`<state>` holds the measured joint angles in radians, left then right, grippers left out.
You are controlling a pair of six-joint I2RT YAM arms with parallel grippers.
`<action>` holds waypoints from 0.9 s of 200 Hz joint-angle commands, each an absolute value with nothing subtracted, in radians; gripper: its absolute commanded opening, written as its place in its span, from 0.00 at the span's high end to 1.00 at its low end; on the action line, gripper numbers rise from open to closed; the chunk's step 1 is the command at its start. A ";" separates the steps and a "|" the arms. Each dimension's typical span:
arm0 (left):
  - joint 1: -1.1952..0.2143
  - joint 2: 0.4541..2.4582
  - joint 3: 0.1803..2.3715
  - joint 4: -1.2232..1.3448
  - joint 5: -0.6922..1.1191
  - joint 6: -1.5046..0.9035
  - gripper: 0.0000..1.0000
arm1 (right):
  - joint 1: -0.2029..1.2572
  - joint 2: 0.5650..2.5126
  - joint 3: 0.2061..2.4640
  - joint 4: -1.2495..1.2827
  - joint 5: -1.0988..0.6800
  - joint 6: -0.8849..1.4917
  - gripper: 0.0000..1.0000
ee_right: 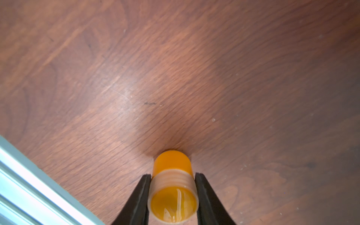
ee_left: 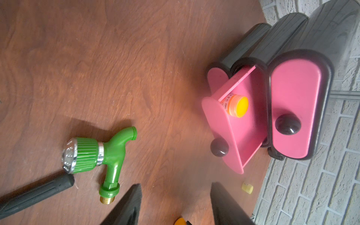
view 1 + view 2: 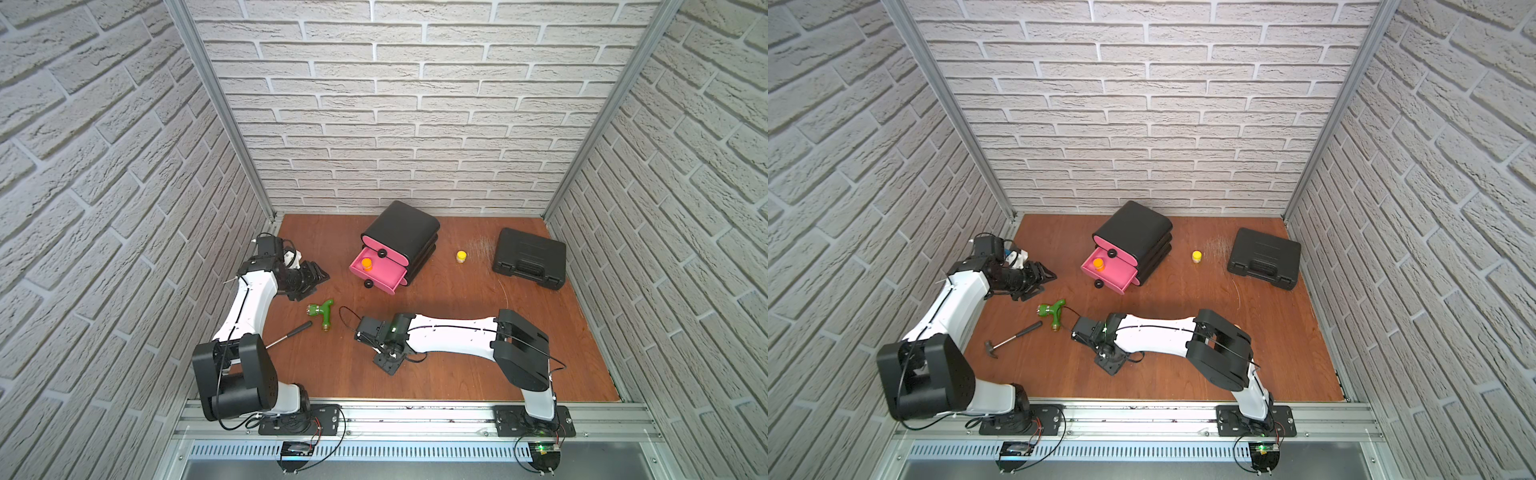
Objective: Put the paint cans in the drawer according to color
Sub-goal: Pick up the paint can at the center of the board, then place the paint can in the drawer.
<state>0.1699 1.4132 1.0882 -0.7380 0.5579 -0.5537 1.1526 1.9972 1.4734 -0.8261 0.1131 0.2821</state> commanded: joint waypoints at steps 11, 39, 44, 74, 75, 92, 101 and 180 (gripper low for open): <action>0.174 1.412 1.035 -0.677 0.598 -0.571 0.41 | 1.133 1.906 1.570 -0.855 0.160 0.288 0.67; 0.163 1.404 1.000 -0.624 0.623 -0.612 0.44 | 1.104 1.915 1.706 -0.910 0.223 0.244 0.68; 0.162 1.403 0.993 -0.609 0.631 -0.624 0.45 | 1.096 1.918 1.732 -0.920 0.232 0.237 0.68; 0.139 1.400 0.957 -0.535 0.641 -0.685 0.53 | 1.022 1.955 1.867 -0.938 0.282 0.217 0.69; 0.138 1.400 0.956 -0.533 0.641 -0.687 0.53 | 1.019 1.957 1.871 -0.938 0.284 0.215 0.69; 0.121 1.405 0.941 -0.494 0.637 -0.717 0.54 | 0.983 2.004 1.939 -0.940 0.318 0.193 0.69; 0.109 1.410 0.932 -0.469 0.638 -0.737 0.54 | 0.968 2.026 1.970 -0.938 0.338 0.186 0.69; 0.016 1.466 0.884 -0.274 0.603 -0.900 0.63 | 0.897 2.185 2.175 -0.901 0.433 0.120 0.69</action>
